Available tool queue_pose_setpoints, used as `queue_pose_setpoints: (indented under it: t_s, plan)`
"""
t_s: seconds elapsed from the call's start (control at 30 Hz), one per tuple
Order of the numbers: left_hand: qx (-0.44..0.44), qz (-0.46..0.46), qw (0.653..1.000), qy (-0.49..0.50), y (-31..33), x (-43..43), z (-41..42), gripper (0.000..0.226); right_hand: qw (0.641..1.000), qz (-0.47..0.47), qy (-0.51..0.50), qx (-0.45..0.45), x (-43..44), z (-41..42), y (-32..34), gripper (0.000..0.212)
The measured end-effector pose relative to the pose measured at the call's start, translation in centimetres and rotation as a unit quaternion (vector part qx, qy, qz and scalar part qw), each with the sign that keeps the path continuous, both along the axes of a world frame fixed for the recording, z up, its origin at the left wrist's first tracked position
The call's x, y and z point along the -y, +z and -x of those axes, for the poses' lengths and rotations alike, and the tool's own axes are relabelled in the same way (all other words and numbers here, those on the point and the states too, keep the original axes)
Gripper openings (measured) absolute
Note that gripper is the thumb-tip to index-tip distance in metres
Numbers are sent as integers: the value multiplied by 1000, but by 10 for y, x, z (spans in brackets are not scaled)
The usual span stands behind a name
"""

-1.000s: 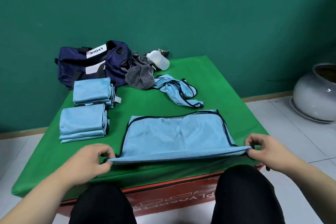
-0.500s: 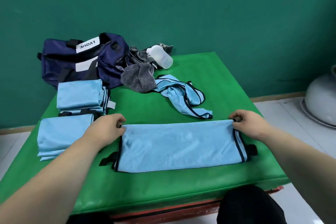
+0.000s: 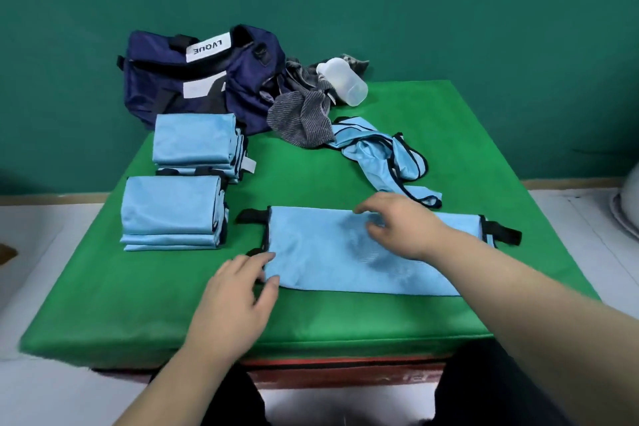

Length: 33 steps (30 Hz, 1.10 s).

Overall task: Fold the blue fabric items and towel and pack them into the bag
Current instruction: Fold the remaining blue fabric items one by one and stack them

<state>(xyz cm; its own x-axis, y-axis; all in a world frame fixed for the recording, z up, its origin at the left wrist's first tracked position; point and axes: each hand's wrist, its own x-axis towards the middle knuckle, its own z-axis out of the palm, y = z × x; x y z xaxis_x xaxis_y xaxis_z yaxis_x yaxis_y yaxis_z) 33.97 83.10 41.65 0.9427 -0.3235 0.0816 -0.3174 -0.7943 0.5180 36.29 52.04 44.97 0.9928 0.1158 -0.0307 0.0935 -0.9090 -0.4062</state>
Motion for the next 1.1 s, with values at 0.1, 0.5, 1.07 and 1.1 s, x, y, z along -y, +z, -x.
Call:
queue_pose_setpoints:
  t_s: [0.1,0.5,1.07,1.1]
  plan:
    - [-14,-28,999,-7,-14,-4,19,63,998,5,58,-31,-54,-36,-6,34]
    - [-38,-78,993,81,-48,23,28,74,980,152,109,-70,-127,-100,-33,32]
    - [44,358,932,45,166,78,-187,45,911,-361,-121,156,-6,-175,182,32]
    - [71,352,933,22,191,81,-198,50,903,-372,-116,182,2,-178,205,35]
